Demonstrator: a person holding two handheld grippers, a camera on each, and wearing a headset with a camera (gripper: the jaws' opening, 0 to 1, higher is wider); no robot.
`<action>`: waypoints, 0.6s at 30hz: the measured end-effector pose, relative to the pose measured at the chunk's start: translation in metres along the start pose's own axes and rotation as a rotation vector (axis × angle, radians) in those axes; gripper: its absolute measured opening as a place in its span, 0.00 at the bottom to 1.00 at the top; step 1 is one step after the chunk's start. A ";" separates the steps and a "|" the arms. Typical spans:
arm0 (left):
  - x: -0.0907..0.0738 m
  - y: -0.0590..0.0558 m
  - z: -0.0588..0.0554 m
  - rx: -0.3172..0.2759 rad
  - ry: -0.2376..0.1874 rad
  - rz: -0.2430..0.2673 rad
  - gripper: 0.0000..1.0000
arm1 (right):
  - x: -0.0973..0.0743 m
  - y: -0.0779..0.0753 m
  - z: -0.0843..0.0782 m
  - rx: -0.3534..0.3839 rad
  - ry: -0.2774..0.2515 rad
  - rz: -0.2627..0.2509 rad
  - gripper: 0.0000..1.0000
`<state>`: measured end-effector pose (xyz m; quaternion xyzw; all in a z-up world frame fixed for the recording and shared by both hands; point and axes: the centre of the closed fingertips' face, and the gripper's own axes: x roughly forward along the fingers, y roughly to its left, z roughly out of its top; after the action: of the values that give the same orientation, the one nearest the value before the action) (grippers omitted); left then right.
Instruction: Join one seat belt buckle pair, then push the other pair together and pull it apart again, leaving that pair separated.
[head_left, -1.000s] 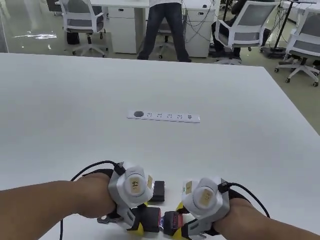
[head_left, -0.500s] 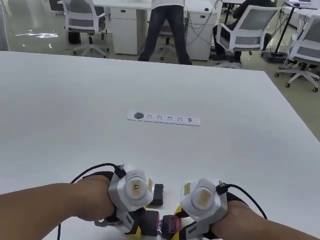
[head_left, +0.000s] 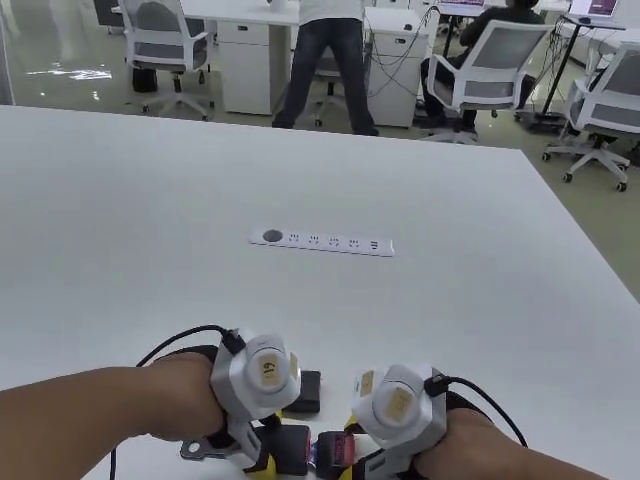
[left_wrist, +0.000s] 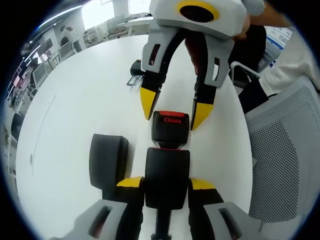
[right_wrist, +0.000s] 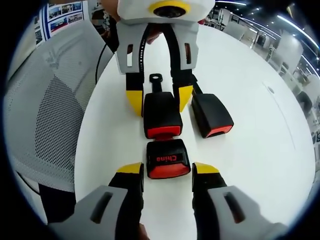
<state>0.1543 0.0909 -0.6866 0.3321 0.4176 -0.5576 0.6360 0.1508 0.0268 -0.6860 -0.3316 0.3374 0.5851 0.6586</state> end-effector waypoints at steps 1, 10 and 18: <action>-0.003 0.001 0.002 -0.006 -0.013 0.004 0.35 | -0.003 0.001 0.001 -0.001 -0.004 -0.001 0.36; -0.020 0.004 0.007 0.016 -0.044 0.043 0.35 | -0.032 -0.006 0.005 -0.008 -0.035 -0.022 0.35; -0.032 0.033 0.018 0.092 -0.074 0.107 0.35 | -0.045 -0.031 -0.011 0.008 -0.038 -0.071 0.33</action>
<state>0.1889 0.0937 -0.6509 0.3618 0.3495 -0.5534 0.6639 0.1765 -0.0098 -0.6528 -0.3294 0.3152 0.5663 0.6866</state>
